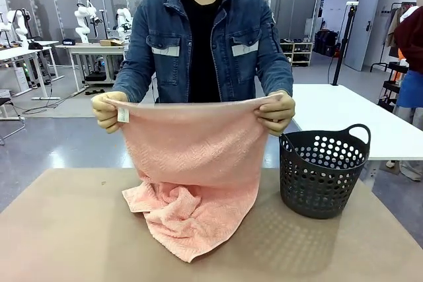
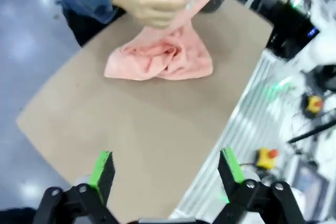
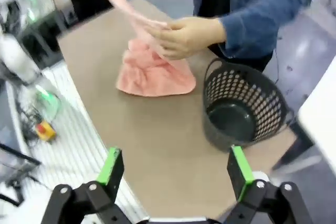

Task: Fold the towel.
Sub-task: Grab the top end of the 100 cm Hotel Towel extended by the human.

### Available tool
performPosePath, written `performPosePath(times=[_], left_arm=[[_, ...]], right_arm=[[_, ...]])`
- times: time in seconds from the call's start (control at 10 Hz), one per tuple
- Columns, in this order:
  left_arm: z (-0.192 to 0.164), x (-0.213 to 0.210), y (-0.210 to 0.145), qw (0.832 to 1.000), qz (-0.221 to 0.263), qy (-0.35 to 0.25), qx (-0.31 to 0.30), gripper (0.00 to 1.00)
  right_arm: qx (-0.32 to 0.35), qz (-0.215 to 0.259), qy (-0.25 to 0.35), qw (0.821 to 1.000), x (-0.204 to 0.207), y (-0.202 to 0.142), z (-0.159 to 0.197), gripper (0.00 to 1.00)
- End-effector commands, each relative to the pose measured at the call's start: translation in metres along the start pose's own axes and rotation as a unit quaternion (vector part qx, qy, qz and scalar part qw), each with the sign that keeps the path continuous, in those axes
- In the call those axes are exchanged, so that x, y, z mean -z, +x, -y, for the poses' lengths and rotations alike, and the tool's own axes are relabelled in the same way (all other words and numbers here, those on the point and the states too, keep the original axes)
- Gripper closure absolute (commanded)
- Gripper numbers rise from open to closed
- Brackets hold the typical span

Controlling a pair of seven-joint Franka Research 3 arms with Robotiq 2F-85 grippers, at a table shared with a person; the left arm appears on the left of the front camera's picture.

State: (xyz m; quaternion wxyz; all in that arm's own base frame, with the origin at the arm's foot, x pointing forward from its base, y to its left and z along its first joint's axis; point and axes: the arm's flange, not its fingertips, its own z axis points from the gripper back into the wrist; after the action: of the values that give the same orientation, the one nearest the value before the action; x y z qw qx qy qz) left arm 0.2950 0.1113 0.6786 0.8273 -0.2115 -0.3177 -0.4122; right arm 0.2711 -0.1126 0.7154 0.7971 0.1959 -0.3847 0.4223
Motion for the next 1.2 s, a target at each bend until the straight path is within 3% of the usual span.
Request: performPosePath(times=[0.0, 0.2, 0.3, 0.6, 0.7, 0.8, 1.1], left_arm=[[0.026, 0.03, 0.014, 0.993, -0.009, 0.07, 0.097, 0.0], [0.066, 0.063, 0.043, 0.979, -0.033, 0.097, 0.175, 0.0], [0.081, 0.07, 0.053, 0.975, -0.026, 0.096, 0.197, 0.0], [0.092, 0.078, 0.064, 0.973, -0.032, 0.097, 0.208, 0.0], [0.089, 0.076, 0.065, 0.977, -0.011, 0.089, 0.195, 0.0], [0.096, 0.078, 0.069, 0.971, -0.029, 0.085, 0.22, 0.0], [0.096, 0.078, 0.069, 0.971, -0.029, 0.085, 0.22, 0.0]], right_arm=[[-0.108, -0.027, -0.048, 0.993, 0.02, 0.019, -0.018, 0.0], [-0.218, -0.081, -0.079, 0.969, 0.054, 0.057, -0.06, 0.0], [-0.246, -0.085, -0.084, 0.962, 0.063, 0.071, -0.077, 0.0], [-0.247, -0.097, -0.078, 0.961, 0.081, 0.083, -0.083, 0.0], [-0.234, -0.106, -0.068, 0.964, 0.083, 0.079, -0.08, 0.0], [-0.273, -0.094, -0.073, 0.955, 0.076, 0.091, -0.092, 0.0], [-0.273, -0.094, -0.073, 0.955, 0.076, 0.091, -0.092, 0.0]])
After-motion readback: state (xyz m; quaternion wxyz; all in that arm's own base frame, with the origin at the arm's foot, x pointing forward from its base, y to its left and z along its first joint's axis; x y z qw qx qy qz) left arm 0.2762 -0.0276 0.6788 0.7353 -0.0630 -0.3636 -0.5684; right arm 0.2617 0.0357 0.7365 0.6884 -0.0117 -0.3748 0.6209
